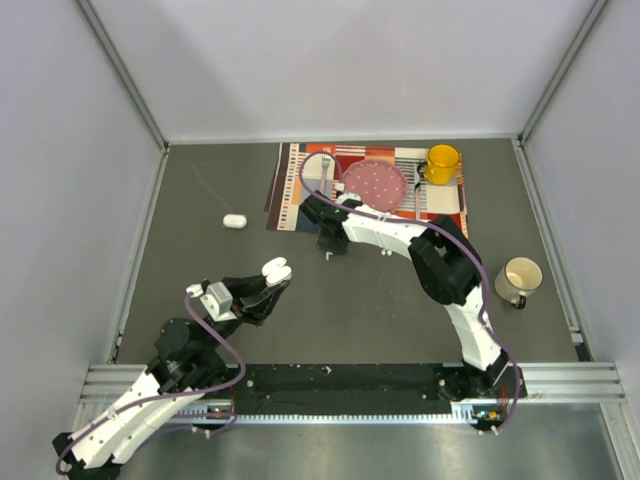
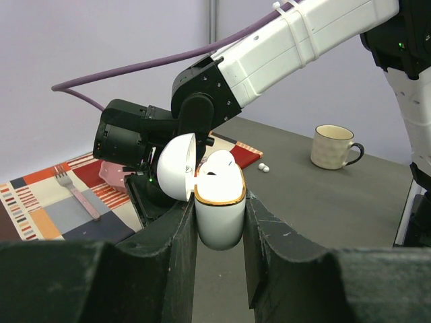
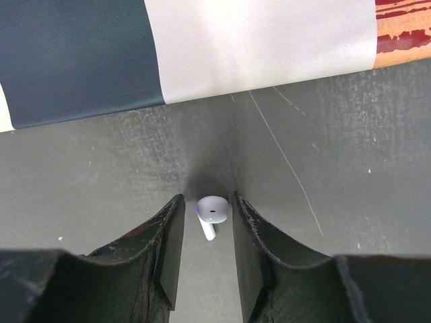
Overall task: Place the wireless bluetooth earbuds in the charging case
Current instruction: Pick up the left earbud from the center of the board.
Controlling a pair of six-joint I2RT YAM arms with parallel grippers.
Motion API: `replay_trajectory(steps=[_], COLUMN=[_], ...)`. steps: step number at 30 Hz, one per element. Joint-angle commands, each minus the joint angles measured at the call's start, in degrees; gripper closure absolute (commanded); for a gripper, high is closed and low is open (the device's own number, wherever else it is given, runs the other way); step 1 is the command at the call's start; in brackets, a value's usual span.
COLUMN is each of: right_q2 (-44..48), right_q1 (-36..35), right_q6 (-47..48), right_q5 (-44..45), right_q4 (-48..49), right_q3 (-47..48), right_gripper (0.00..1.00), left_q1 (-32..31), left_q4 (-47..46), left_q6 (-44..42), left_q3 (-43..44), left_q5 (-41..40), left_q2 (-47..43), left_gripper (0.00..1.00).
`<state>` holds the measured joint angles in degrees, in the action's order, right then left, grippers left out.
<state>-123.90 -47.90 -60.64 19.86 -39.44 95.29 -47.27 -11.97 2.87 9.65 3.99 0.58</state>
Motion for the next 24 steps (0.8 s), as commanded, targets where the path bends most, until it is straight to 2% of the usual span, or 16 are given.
replay_trajectory(steps=[1,15,17,22,24], right_q2=[0.68,-0.29,-0.38,-0.29,-0.21], right_q1=[-0.97,-0.97,-1.05,-0.97,-0.97], right_q6=[-0.62,-0.44,-0.44,-0.44,-0.27], right_q5=[-0.17,-2.10,-2.28,-2.81,-2.81], right_q4=[-1.25,-1.25,-1.25,-1.25,-1.25], right_q3=[-0.63,0.07,0.16,0.08,-0.10], right_gripper=[0.66,0.72,0.82,0.85,0.92], left_q1=[-0.11,-0.11,-0.11,-0.11,-0.11], left_q4=[-2.89,-2.62,-2.54,-2.62,-2.80], left_q6=[0.47,0.64,0.64,0.82,0.82], left_q3=[0.19,0.28,0.37,0.37,0.37], left_q5=[-0.39,-0.47,-0.56,-0.65,-0.56], left_q2=[-1.81,-1.81,-1.81,-1.55,-1.46], left_gripper=[1.00,1.00,1.00,1.00,1.00])
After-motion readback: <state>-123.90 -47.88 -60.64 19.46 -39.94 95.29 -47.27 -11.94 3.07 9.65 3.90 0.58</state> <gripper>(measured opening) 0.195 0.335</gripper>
